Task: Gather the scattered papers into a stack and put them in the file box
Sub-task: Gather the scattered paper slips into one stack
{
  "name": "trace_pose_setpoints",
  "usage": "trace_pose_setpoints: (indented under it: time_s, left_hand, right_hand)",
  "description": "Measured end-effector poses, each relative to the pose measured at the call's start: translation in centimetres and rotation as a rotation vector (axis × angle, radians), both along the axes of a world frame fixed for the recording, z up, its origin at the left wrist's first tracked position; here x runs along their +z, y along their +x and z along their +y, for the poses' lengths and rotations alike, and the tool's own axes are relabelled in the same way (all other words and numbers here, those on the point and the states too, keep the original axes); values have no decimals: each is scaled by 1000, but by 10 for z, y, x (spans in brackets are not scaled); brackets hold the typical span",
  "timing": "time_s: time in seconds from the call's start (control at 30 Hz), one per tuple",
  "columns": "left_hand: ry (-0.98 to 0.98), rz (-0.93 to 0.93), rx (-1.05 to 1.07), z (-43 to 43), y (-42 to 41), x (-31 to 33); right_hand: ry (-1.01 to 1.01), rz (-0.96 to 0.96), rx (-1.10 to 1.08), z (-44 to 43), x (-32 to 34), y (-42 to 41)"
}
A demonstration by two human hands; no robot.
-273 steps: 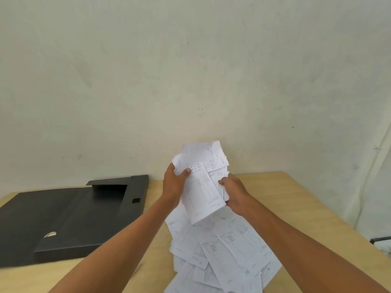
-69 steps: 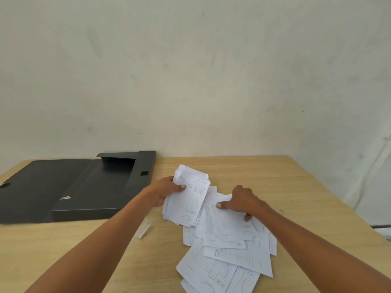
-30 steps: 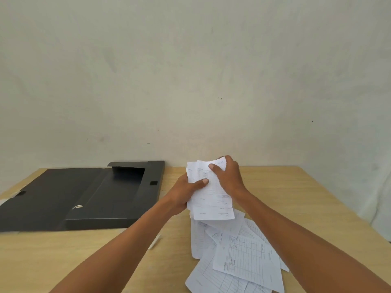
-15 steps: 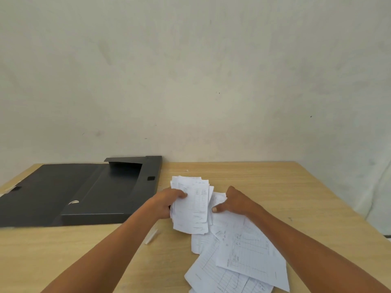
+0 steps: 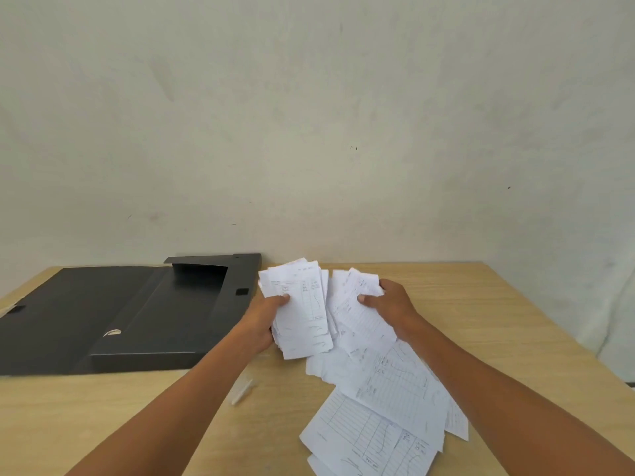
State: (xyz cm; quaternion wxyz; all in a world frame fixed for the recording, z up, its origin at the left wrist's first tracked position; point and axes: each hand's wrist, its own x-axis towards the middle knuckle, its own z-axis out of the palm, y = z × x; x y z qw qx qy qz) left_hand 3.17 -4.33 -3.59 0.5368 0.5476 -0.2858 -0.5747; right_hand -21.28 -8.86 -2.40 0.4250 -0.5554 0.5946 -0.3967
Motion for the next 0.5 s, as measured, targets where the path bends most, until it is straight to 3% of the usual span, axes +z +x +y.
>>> trace_pose_setpoints:
  time_s: [0.23, 0.5]
  left_hand:
    - [-226, -282, 177, -3, 23, 20]
    - [-334, -338, 84, -8, 14, 36]
  right_hand:
    - [-226, -195, -24, -5, 53, -16]
    - [-281, -282, 134, -3, 104, -1]
